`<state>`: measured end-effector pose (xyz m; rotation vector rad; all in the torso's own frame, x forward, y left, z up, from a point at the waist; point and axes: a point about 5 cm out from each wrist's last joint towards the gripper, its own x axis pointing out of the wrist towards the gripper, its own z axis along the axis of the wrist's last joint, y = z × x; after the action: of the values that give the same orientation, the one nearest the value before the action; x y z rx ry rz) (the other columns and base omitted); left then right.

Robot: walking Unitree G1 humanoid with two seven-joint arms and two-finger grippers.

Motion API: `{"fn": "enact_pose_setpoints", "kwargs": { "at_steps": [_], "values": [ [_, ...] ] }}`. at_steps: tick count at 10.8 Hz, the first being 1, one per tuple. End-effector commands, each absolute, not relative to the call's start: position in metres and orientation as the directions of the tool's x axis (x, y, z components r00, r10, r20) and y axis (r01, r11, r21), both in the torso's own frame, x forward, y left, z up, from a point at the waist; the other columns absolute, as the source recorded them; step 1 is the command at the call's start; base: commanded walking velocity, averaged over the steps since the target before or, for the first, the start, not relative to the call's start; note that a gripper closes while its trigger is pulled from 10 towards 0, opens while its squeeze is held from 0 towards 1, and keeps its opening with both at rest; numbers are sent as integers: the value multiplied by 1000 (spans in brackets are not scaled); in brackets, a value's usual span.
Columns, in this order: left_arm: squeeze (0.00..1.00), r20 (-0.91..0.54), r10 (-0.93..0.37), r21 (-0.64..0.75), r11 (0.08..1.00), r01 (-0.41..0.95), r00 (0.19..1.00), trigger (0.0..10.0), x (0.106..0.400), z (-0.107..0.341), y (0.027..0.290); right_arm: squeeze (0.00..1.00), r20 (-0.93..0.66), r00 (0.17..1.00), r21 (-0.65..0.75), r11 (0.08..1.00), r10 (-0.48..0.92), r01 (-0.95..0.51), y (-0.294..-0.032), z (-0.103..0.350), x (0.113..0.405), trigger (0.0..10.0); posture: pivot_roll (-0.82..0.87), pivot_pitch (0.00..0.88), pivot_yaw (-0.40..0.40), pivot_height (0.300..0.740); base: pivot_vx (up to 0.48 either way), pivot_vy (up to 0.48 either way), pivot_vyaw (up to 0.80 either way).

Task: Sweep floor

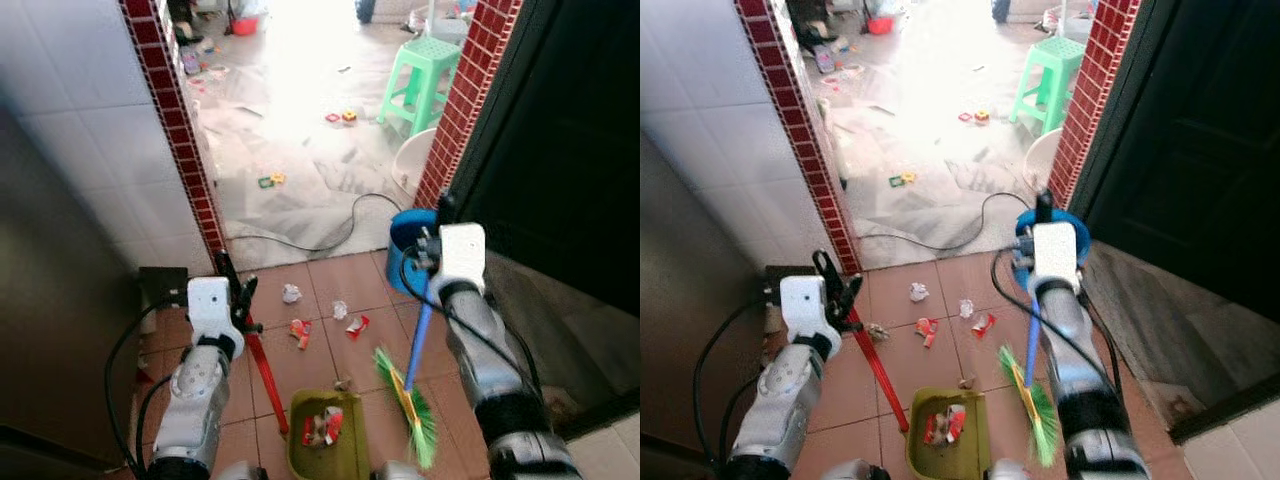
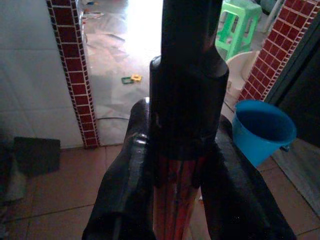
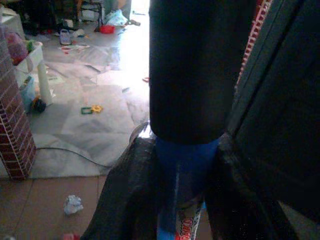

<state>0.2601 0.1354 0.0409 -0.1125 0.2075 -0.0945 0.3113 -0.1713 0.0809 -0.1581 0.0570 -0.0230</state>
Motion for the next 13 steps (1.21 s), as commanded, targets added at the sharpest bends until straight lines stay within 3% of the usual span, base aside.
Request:
{"fn": "enact_pose_setpoints", "kwargs": {
  "at_steps": [1,13],
  "values": [
    [0,-200,-143,-103,987,124,969,10000,259,42,132,0,-38,998,-160,986,-51,45,-175,84,311,10000,-130,0,57,740,0,0,0],
    [0,-276,-127,-56,992,116,953,10000,249,33,137,0,-52,996,-166,984,-69,60,-182,82,299,10000,-140,0,64,740,0,0,0]
  ]
}}
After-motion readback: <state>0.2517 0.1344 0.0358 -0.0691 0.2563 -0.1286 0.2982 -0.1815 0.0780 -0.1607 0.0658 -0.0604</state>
